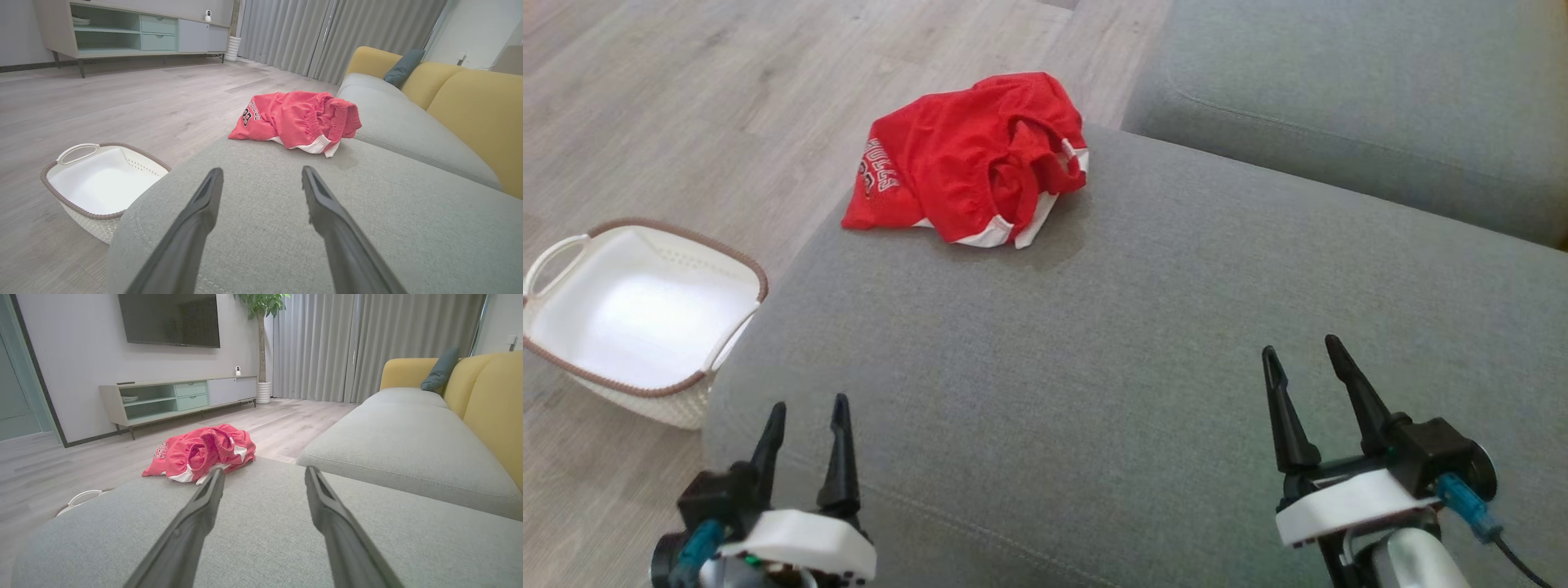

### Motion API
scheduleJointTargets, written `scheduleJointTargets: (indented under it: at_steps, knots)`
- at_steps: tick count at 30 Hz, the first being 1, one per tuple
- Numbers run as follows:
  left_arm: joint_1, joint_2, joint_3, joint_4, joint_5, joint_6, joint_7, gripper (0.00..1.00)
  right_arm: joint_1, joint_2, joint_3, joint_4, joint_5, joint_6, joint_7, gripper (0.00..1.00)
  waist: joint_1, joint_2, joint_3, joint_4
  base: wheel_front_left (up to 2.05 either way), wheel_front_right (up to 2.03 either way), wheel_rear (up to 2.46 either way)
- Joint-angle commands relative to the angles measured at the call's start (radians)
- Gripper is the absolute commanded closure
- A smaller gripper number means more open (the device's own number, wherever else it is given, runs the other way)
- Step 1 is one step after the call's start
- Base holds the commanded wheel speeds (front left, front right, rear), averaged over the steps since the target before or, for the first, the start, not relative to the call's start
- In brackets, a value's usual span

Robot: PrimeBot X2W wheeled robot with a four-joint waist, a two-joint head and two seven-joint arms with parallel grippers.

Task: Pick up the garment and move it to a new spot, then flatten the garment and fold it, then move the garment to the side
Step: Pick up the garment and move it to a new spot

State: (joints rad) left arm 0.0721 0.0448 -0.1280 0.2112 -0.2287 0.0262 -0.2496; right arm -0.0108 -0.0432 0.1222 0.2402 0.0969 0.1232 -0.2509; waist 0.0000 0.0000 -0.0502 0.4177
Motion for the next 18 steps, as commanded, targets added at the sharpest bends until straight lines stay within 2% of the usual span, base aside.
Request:
scheduleJointTargets:
  at_steps: [1,11,18]
  knots:
    - [-0.037,0.005,0.035,-0.040,0.012,-0.002,-0.012,0.00,-0.034,-0.007,0.023,-0.029,0.008,0.008,-0.011,0.00,0.0000,0.0000,-0.001,0.003,0.00,0.00,0.00]
    - [-0.042,0.010,0.067,-0.065,0.015,-0.005,-0.012,0.00,-0.031,-0.007,0.036,-0.034,0.001,0.008,-0.011,0.00,0.0000,0.0000,0.017,-0.030,0.00,0.00,0.00]
    - [-0.214,0.101,0.101,-0.071,0.050,-0.033,-0.002,0.00,-0.037,-0.007,0.025,-0.045,-0.035,0.008,-0.011,0.00,0.0000,0.0000,0.083,-0.079,0.00,0.00,0.00]
